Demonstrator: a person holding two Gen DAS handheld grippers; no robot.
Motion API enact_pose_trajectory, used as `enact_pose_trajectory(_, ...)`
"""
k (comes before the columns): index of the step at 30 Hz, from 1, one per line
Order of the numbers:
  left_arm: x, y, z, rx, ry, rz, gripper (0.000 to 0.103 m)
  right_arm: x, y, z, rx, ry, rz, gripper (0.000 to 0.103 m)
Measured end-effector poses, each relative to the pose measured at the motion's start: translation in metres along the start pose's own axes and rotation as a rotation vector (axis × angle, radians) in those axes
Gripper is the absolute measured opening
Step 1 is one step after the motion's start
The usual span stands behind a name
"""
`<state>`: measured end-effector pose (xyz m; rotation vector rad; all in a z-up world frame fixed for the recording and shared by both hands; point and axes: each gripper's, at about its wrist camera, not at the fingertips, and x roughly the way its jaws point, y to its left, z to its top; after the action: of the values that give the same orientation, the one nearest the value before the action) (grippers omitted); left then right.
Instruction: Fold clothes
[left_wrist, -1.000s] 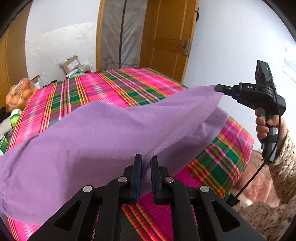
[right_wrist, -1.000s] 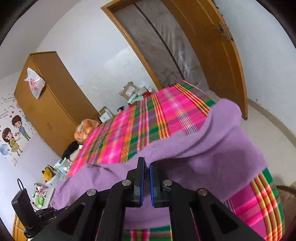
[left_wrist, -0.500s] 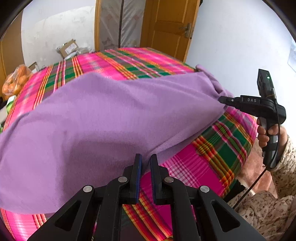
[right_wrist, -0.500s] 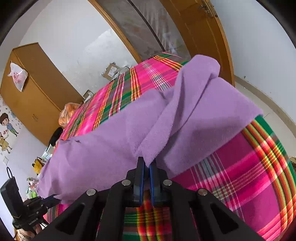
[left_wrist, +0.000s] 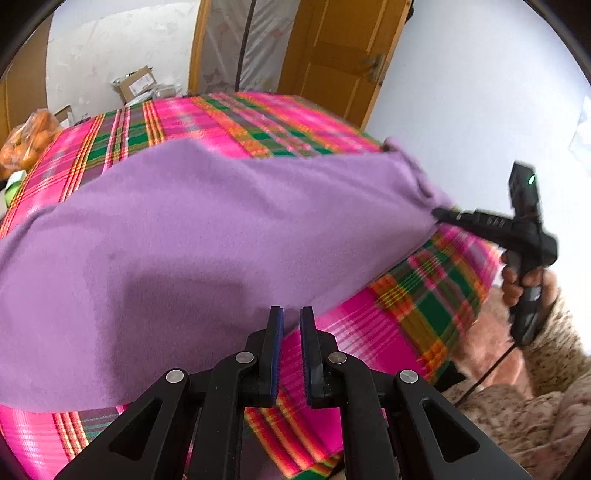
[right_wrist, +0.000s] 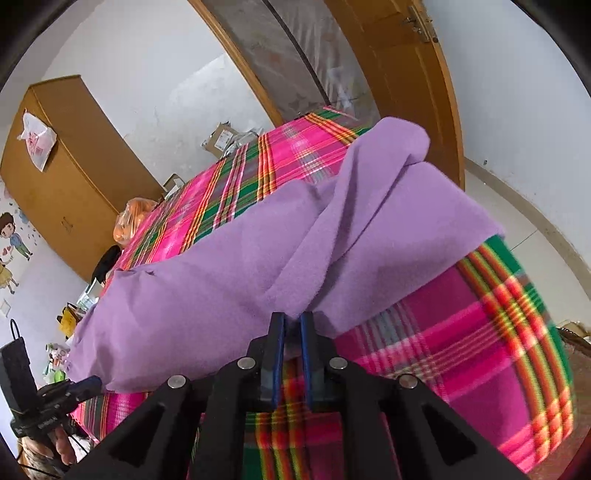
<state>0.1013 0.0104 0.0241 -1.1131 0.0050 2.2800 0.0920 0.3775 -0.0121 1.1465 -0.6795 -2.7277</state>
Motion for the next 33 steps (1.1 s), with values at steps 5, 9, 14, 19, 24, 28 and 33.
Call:
enact_pose_trajectory(5,-0.006,0.001,0.018,-0.035,-0.068,-0.038,0.017,-0.015,-0.01,0.004,-0.018,-0.017,-0.03,0.009)
enact_pose_trajectory(9,0.01,0.003,0.038,-0.085,-0.058,-0.062,0.023,-0.029,-0.021,0.011,-0.05,-0.03,-0.097,0.009)
enact_pose_trajectory(14,0.045,-0.003,0.062,-0.143,-0.007,-0.139,0.025,-0.049,-0.034,0.035,-0.075,-0.087,-0.158,0.029)
enact_pose_trajectory(19,0.078,-0.009,0.072,-0.178,0.059,-0.172,0.025,-0.039,-0.037,0.064,-0.079,-0.127,-0.157,0.039)
enact_pose_trajectory(24,0.091,-0.008,0.072,-0.205,0.088,-0.152,0.025,0.001,-0.03,0.086,-0.088,-0.09,-0.132,0.04)
enact_pose_trajectory(28,0.094,-0.006,0.071,-0.215,0.095,-0.153,0.025,0.037,-0.022,0.098,-0.115,-0.039,-0.147,0.04)
enact_pose_trajectory(33,0.095,-0.004,0.071,-0.226,0.093,-0.158,0.025,0.064,-0.017,0.111,-0.122,0.007,-0.175,0.04)
